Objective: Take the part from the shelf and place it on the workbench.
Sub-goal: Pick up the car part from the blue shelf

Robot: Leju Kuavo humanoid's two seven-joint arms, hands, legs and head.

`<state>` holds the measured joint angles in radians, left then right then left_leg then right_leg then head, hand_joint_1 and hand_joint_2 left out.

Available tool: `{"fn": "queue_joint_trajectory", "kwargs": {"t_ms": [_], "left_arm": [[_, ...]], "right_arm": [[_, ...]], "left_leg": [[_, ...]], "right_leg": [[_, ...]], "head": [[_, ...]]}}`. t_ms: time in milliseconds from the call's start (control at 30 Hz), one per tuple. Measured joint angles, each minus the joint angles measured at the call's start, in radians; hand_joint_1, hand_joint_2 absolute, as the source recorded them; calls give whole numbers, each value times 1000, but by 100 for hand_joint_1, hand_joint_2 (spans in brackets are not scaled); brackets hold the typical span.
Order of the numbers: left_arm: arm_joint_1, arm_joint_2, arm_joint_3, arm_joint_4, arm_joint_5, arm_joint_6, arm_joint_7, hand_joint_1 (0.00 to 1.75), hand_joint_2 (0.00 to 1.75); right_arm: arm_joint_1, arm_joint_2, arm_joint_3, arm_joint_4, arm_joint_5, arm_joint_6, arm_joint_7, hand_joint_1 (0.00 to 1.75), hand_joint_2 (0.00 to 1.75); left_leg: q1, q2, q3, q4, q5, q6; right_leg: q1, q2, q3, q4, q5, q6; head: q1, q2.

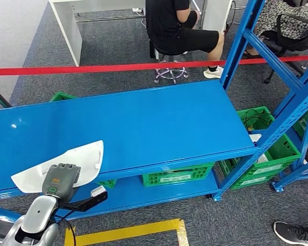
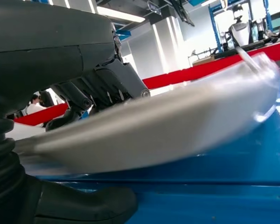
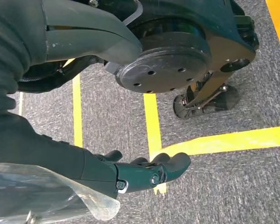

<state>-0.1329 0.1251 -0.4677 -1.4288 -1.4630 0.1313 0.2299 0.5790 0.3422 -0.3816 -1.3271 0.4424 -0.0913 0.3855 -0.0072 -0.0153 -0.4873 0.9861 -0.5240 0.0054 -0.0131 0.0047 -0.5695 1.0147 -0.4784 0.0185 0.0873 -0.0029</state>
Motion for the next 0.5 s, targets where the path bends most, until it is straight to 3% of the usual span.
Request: {"fn": "queue_joint_trajectory", "kwargs": {"t_ms": [267,500], "left_arm": [[-6,23,14,-85,17,17,-8,175,175],[9,31,16,-132,29,104,-53,175,175]], "right_arm": [[18,0,27,-23,-20,-14,18,0,175],[25,0,29,-48,-17,10,32,0,175]], "left_leg": [[0,0,-1,0,0,0],[0,0,-1,0,-2,1]], "right_leg": [[0,2,0,0,0,0],[0,2,0,0,-1,0]], "head": [[0,0],[0,0]]}}
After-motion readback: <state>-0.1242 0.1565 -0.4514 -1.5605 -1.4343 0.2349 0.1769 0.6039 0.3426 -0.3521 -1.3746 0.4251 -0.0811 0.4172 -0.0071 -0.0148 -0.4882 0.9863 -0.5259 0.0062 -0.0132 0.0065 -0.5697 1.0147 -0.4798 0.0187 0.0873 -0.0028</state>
